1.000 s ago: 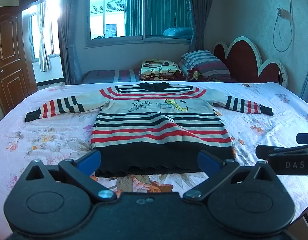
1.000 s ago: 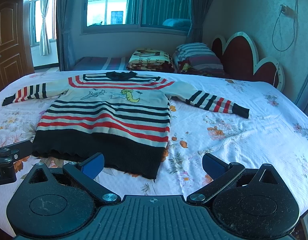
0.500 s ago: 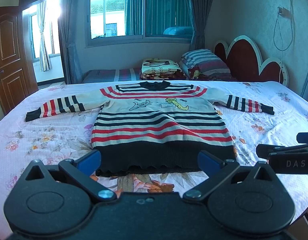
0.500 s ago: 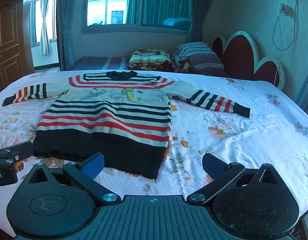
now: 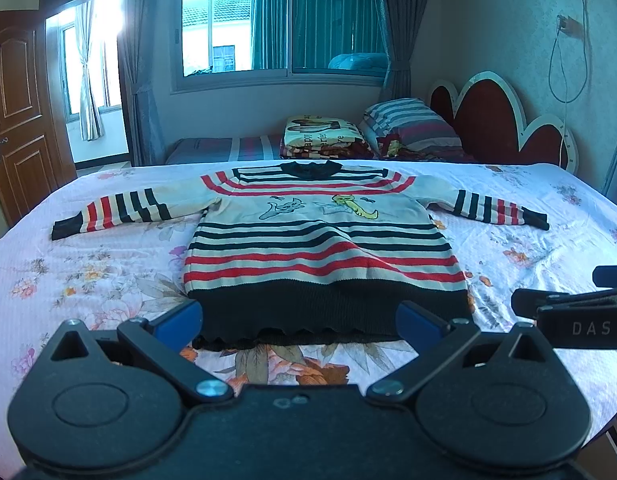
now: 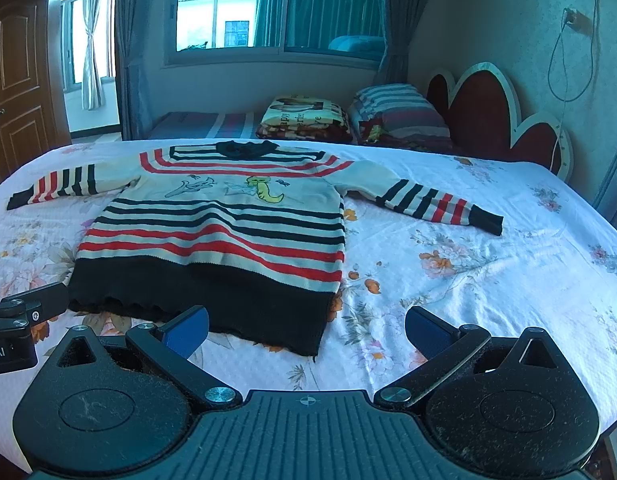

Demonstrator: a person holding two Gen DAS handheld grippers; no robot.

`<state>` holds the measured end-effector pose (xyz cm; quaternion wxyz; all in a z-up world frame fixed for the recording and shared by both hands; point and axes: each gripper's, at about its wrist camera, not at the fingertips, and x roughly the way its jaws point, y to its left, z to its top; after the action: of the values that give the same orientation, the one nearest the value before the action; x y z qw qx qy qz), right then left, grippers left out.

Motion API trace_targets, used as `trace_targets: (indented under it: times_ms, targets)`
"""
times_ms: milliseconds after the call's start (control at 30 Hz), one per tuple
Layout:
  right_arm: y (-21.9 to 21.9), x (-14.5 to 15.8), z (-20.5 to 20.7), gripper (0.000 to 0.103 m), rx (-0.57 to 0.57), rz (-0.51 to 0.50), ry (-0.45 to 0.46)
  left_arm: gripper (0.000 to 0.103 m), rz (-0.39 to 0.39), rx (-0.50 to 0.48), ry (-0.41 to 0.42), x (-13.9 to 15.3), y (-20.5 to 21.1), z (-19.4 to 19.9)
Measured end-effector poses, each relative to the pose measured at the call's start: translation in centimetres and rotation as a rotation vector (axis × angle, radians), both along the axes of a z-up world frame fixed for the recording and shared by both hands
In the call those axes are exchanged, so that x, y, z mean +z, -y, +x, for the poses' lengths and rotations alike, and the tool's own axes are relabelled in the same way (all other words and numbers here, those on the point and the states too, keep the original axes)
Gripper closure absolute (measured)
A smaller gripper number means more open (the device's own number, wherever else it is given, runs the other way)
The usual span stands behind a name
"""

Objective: Fold small clothes

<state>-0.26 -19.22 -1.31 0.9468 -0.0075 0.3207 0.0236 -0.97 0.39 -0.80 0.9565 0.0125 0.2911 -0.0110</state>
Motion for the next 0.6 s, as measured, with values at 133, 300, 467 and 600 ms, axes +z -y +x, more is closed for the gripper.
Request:
trace_targets:
  times_ms: [133, 300, 467, 600]
  targets:
    - [-0.02, 0.03, -0.04, 0.000, 0.002, 0.001, 0.000, 0.001, 0.000, 0.002, -0.001, -0.01, -0.04, -0.11]
    - [-0.02, 0.01, -0.03, 0.000, 0.001, 0.001, -0.001, 0.001, -0.001, 0.001, -0.002, 0.01, -0.04, -0.20]
    - [-0.06, -0.04, -0.13, 0.000, 0.002, -0.015, 0.004, 0.001, -0.012, -0.013, 0.009, 0.05, 0.22, -0.36]
    - [0.43, -0.14, -0.05, 0.000, -0.011, -0.021, 0.009, 0.001, -0.060, -0.036, 0.006, 0.12, 0.36, 0.05]
